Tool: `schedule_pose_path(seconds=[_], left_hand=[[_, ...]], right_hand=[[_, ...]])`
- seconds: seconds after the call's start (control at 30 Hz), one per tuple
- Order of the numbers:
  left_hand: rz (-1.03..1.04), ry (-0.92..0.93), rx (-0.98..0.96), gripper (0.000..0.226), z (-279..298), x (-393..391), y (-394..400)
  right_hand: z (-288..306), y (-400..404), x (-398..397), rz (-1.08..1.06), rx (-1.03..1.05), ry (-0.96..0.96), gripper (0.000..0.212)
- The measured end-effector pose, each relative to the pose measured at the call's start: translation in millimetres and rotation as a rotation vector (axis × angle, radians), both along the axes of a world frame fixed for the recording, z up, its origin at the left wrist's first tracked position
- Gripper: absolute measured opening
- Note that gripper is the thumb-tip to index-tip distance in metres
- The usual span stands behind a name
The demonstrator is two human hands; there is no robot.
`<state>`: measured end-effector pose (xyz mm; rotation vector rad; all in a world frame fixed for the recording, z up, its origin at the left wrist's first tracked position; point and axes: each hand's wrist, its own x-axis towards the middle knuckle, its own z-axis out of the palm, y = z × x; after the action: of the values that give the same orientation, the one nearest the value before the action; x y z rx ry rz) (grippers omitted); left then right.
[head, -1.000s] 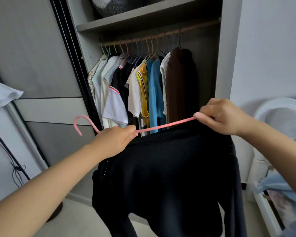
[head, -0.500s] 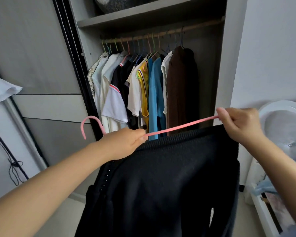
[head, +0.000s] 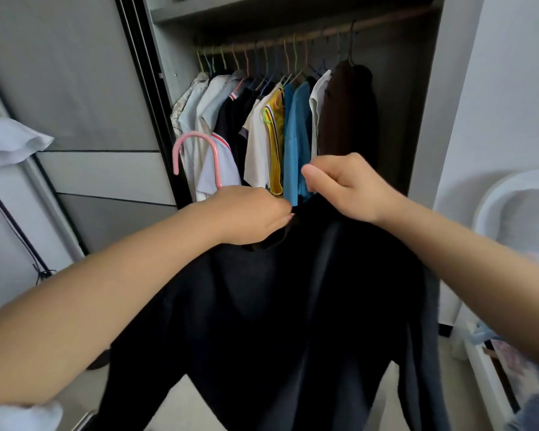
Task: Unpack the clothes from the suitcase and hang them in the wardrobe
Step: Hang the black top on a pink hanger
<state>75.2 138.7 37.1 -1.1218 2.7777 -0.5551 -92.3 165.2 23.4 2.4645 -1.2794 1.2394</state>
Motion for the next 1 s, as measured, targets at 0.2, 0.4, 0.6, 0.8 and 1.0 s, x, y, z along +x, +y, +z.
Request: schedule_pose_path(seconds=[0.2, 0.4, 0.6, 0.8, 1.0], left_hand=[[0.104, 0.079, -0.044, 0.043, 0.1, 38.1, -14.1], [-0.001, -0.023, -0.227, 0.041, 4.5, 31.3, -15.1], [-0.070, 0.030, -0.319, 0.023, 19.3, 18.5, -18.3], [-0.494, 0.607, -0.811, 0.034, 9.1, 61.5, -41.1], [-0.076, 0.831, -0.374, 0.076, -16.6, 75.9, -59.4]], right_hand=[[10.3, 4.8, -24.6, -0.104, 0.505, 0.220, 0.046], [1.7, -5.7, -14.7, -0.147, 0.716, 0.447, 0.034], [-19.1, -11.3, 10.9, -0.321, 0.210, 0.321, 0.034], [5.8, -14.1, -23.8, -0.360, 0.075, 0.047, 0.029], [13.1, -0.8, -65.8, -0.410, 0.120, -0.067, 0.034]])
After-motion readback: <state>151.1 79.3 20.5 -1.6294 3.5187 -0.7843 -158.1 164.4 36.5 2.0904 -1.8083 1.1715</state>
